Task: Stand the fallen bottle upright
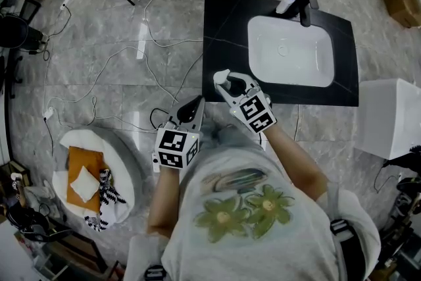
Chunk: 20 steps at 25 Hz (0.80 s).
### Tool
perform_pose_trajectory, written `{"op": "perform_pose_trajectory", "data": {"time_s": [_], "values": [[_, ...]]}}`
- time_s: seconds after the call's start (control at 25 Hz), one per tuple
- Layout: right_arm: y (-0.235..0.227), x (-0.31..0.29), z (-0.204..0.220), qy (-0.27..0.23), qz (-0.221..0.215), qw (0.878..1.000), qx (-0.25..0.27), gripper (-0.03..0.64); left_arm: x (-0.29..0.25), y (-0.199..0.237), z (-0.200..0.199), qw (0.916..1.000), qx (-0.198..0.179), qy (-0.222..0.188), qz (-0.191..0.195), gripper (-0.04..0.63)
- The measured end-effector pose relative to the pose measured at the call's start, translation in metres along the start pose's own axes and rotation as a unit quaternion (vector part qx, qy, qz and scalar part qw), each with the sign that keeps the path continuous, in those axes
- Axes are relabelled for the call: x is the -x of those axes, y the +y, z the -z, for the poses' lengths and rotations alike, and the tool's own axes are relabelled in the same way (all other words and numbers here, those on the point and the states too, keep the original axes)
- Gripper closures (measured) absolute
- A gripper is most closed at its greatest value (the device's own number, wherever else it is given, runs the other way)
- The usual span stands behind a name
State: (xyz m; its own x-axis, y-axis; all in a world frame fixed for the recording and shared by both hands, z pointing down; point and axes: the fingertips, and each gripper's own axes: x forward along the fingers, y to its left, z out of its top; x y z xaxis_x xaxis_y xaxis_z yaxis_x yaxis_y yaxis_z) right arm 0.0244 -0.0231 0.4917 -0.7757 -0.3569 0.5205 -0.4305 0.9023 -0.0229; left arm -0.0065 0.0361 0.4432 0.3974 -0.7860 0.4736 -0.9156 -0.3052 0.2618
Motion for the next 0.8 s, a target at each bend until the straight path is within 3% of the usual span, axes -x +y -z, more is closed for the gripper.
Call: {"op": "perform_pose_trajectory", "data": {"time_s": [0.8], "values": [[0.002, 0.018, 0.014, 0.009, -0.005, 1.000, -0.006, 0.497, -0.005, -0.018, 0.004, 0.9999, -0.001, 0.000, 0.011, 0.577]]}}
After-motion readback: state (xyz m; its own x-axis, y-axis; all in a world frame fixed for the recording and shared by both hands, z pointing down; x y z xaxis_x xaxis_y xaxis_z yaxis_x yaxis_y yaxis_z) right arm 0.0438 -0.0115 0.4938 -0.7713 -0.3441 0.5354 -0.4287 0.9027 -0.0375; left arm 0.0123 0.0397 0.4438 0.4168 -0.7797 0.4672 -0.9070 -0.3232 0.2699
